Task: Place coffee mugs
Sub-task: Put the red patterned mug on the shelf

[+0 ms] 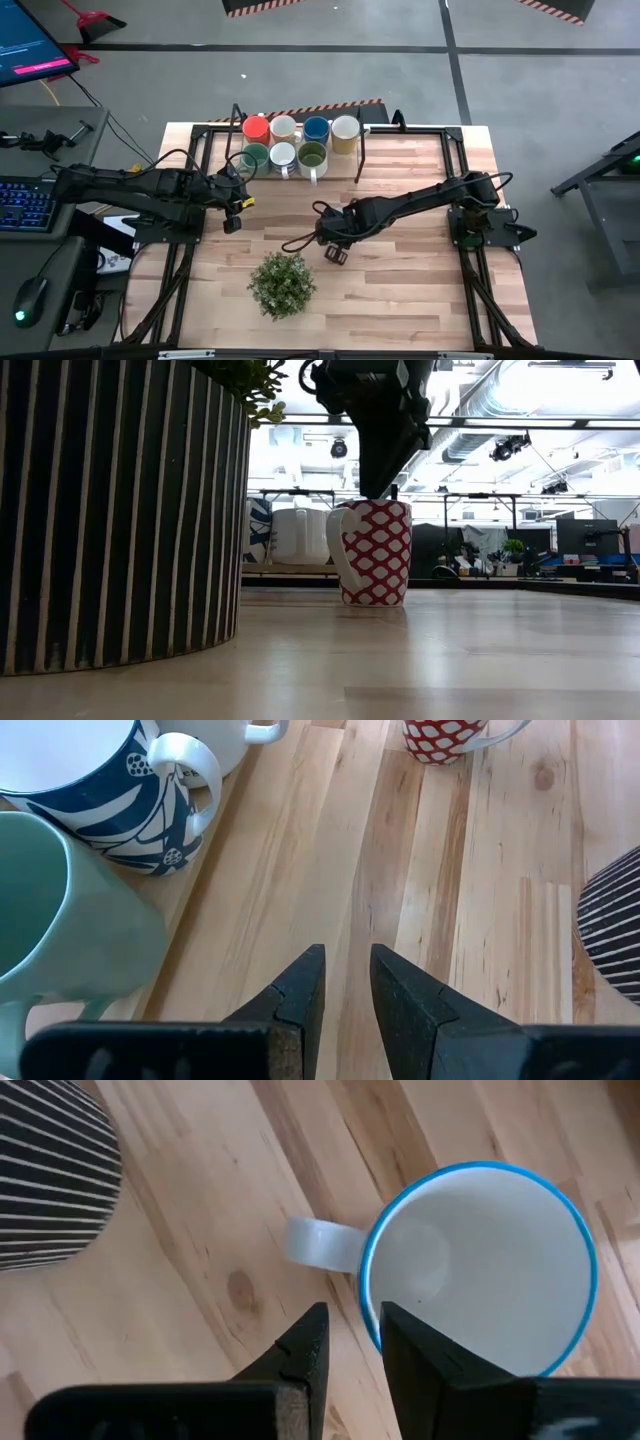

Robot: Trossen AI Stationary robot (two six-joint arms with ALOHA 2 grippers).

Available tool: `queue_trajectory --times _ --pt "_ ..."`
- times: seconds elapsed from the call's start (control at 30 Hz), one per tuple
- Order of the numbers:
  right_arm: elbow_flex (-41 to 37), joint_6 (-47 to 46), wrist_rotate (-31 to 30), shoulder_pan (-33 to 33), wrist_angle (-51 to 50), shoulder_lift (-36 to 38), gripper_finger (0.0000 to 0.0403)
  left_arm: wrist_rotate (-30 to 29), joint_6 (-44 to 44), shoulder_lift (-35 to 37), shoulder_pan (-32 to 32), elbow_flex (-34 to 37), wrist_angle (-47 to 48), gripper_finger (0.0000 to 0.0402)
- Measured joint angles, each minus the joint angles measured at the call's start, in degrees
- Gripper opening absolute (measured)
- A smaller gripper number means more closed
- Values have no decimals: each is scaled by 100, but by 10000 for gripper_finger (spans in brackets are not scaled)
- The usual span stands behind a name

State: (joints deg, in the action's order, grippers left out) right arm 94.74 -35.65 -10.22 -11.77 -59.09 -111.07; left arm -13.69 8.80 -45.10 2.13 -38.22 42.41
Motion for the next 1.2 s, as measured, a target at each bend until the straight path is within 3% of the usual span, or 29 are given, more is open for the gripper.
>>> queue_trajectory --times 0.33,0.93,1.2 --pt "4 134 8 29 -18 -36 71 1 0 0 -1 0 0 74" --pt "4 314 171 196 -50 -726 71 2 0 0 0 0 0 74" --pt "3 313 146 332 -82 -734 7 1 0 0 0 0 2 74"
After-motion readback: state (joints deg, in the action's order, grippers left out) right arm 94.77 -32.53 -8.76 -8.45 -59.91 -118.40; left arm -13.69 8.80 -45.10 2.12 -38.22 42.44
